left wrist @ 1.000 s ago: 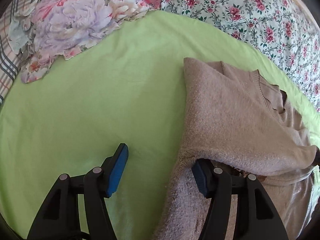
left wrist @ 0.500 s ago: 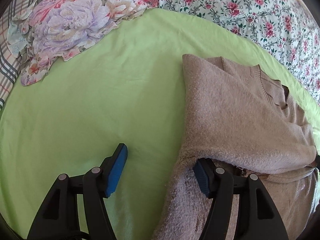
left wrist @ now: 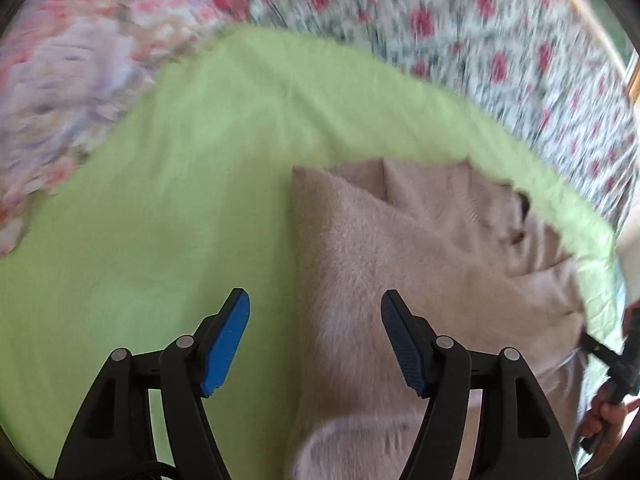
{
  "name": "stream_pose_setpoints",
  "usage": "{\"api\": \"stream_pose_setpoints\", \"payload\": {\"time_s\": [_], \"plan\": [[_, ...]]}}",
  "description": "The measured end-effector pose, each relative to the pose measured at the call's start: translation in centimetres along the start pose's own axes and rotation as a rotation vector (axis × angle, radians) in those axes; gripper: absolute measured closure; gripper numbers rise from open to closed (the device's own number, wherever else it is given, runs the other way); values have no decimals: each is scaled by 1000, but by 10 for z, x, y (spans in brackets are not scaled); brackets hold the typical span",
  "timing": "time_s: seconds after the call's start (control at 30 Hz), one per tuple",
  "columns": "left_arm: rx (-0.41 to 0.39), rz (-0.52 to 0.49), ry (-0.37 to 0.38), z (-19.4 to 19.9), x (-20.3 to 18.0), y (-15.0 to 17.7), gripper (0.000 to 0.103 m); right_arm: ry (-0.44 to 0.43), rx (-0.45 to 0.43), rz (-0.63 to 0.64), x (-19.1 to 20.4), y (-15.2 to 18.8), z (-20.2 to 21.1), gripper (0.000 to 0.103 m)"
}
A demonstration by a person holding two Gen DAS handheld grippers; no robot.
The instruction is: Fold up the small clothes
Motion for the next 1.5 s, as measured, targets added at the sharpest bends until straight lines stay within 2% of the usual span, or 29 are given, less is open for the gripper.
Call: {"api": "stream_pose_setpoints", "payload": {"time_s": [0.03,0.07,0.1,0.17,0.2,0.3,0.37,0.43,0.47,0.53,0.6,0.67,0.73,0.77,0.83,0.87,0.93,0.97,1.0,1.07,1.17,1.3,1.37,1.4,1.43,1.5], "plan": [[14,-28,-33,-11,-5,1,37,10,13,19,2,0,-1,70],[17,-68,-66,-19,-11,3,39,29,23,41,5,-2,-1,81],[12,-101,-89,-24,-15,5,40,35,28,50,7,-3,1,97],[-21,-173,-184,-29,-24,9,40,-43,10,15,10,-13,16,98],[-29,-182,-206,-29,-26,9,40,-73,-6,-4,11,-19,26,98],[-39,-161,-246,-31,-24,8,39,-51,34,-10,5,-25,36,98],[-41,-147,-255,-32,-23,9,38,118,114,47,-3,-18,25,98],[-48,-151,-260,-32,-23,10,38,316,145,88,-13,-13,22,98],[-50,-151,-260,-32,-23,9,38,325,123,75,-14,-13,26,98],[-54,-150,-261,-31,-23,11,38,242,-3,43,3,-18,43,98],[-58,-149,-265,-31,-23,10,38,143,-35,89,31,-18,42,98],[-61,-157,-277,-32,-24,11,38,41,-5,137,63,-15,21,98],[-63,-171,-284,-32,-26,10,38,-9,73,119,72,-9,-10,98],[-65,-174,-284,-31,-27,12,38,10,114,110,68,-5,-24,98],[-65,-174,-277,-31,-25,12,37,134,165,116,52,-2,-50,98],[-62,-170,-273,-30,-23,12,37,189,159,119,41,0,-53,100],[-59,-164,-258,-24,-20,12,37,166,113,-6,16,-2,-40,103],[-60,-167,-254,-19,-19,13,37,177,87,-40,10,-3,-30,103],[-61,-171,-250,-10,-17,15,38,227,40,-22,10,-5,-12,103],[-62,-159,-224,8,-15,22,40,244,-14,-3,11,-2,16,99],[-67,-107,-136,46,-8,40,39,204,-42,-33,8,5,49,98],[-58,-86,-67,96,-4,80,39,189,-60,-36,16,40,93,95],[-29,-75,-28,119,-2,108,39,175,-64,-46,18,56,109,76],[-17,-77,-17,125,-2,117,38,167,-71,-48,20,65,118,56],[2,-83,-7,136,-2,134,38,157,-84,-44,22,78,130,52],[31,-95,8,151,-2,158,38,141,-87,-47,25,95,143,52]]}}
Point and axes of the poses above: each gripper's, at about its wrist camera, not at the fingertips, and z roughly against the way its jaws point, x to its left, y to its underside, the point moved 1 cm from there along -z, roughly the way its jaws point, and after that the axes turned 12 degrees about -x, right-handed, at the moved point
